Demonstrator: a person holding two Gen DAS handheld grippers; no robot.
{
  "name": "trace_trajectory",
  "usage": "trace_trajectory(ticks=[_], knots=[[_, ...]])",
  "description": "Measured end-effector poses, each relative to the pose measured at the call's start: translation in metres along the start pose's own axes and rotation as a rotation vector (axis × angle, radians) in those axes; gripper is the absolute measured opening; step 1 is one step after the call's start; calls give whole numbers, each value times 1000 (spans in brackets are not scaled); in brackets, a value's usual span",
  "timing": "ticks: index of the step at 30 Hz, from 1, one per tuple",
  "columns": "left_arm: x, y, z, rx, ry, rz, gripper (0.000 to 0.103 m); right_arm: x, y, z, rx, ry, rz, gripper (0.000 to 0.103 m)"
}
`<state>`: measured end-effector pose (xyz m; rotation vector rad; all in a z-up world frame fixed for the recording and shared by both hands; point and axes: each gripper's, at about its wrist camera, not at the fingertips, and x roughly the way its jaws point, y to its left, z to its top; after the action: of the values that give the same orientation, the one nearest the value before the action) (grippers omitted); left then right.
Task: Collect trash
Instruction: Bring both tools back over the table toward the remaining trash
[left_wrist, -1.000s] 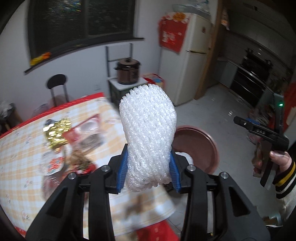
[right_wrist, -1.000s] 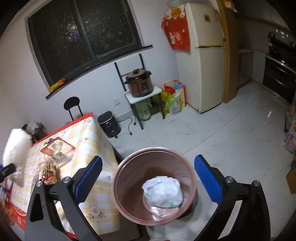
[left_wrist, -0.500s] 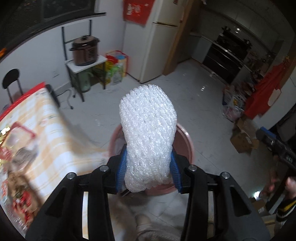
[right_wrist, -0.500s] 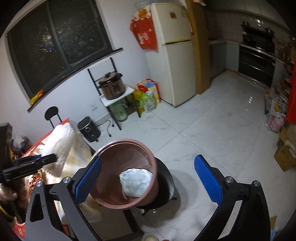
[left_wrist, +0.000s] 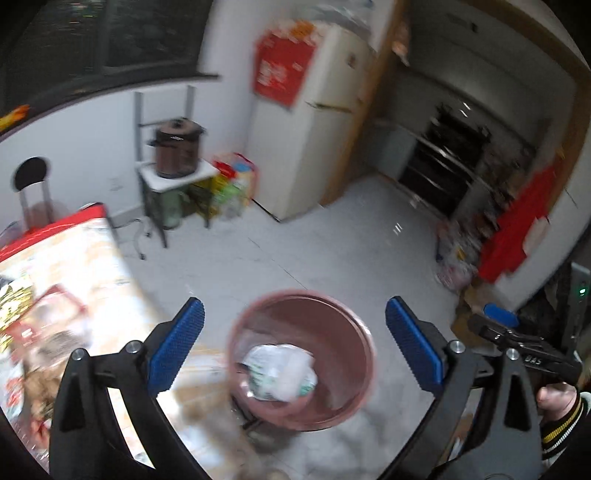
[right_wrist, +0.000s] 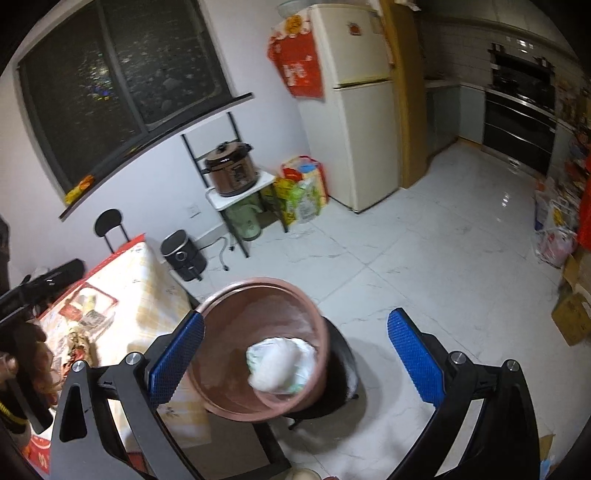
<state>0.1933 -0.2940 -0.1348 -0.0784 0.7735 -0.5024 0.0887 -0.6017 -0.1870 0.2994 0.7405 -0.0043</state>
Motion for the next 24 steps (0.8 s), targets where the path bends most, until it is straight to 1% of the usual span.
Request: trace_trajectory(ticks=[3, 4, 6, 8, 9, 13, 15, 18, 21, 22, 24], knots=[[-44, 35, -12, -52, -52, 95, 97, 11, 31, 4, -45, 7, 57, 98], [-64, 51, -21, -76, -71, 147, 97, 15, 43, 4, -64, 12, 79, 98], [-92, 74, -34, -112, -89, 214, 97, 23, 67, 6, -104, 26, 121, 98], [-127, 105, -54, -178, -106, 306, 97, 30, 90, 7, -145, 39, 161, 98], [-140, 116, -61, -205, -111, 335, 97, 34, 106, 6, -172, 47, 186, 98], [-206, 164, -109, -364, -138, 490, 97, 42, 158, 4, -262, 69, 267, 98], [-227, 175, -127, -416, -147, 536, 97, 45, 180, 2, -302, 82, 301, 98], [-256, 195, -164, -512, -148, 606, 97, 47, 215, -6, -369, 101, 340, 98], [-273, 207, -184, -566, -149, 627, 97, 50, 244, -17, -412, 132, 363, 98], [-280, 209, -195, -580, -147, 628, 97, 49, 250, -19, -420, 138, 365, 98], [-285, 214, -205, -600, -137, 615, 97, 49, 268, -26, -441, 150, 371, 98]])
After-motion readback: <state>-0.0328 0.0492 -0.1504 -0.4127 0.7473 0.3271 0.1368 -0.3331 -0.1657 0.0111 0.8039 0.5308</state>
